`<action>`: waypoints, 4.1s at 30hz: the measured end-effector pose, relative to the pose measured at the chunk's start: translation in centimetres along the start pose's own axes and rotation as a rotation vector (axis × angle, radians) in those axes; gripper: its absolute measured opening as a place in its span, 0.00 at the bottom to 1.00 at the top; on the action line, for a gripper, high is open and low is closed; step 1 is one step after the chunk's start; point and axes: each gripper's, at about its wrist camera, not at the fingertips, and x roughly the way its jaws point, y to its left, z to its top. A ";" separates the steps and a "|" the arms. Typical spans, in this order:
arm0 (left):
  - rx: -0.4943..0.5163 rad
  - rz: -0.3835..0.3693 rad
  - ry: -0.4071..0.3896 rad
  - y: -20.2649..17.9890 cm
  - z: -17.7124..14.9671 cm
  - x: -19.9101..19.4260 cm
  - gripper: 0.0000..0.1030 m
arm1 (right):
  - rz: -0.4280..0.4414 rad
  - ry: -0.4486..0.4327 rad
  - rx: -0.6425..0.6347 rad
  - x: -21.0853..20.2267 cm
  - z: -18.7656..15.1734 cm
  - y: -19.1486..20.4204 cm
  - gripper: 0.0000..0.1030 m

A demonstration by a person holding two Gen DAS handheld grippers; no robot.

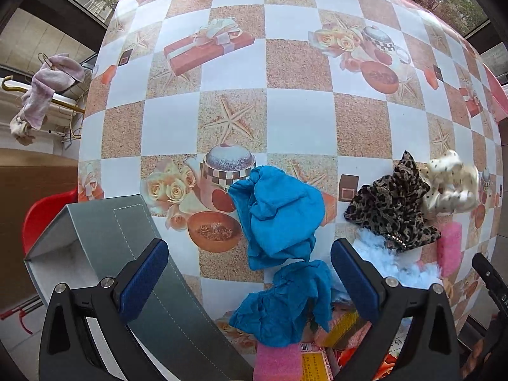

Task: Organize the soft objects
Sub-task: 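Grasp the blue cloth with the left gripper while the right gripper grasps the pink sponge, then carry the blue cloth and pink sponge in both grippers over the white box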

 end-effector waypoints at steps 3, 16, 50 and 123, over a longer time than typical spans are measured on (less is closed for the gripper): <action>-0.003 0.003 0.003 -0.2 0.4 0.6 0.99 | 0.020 0.005 -0.014 0.2 0.0 -0.6 0.99; -0.052 0.002 0.028 0.7 1.7 5.1 0.99 | -0.031 0.052 -0.256 5.0 -0.6 5.2 0.99; 0.161 -0.117 -0.168 -5.8 -1.5 -3.0 0.26 | 0.041 0.016 -0.116 2.7 -2.0 1.2 0.50; 0.033 -0.222 -0.326 12.6 -24.2 -11.2 0.27 | 0.255 -0.107 -0.354 -15.5 -26.0 12.7 0.50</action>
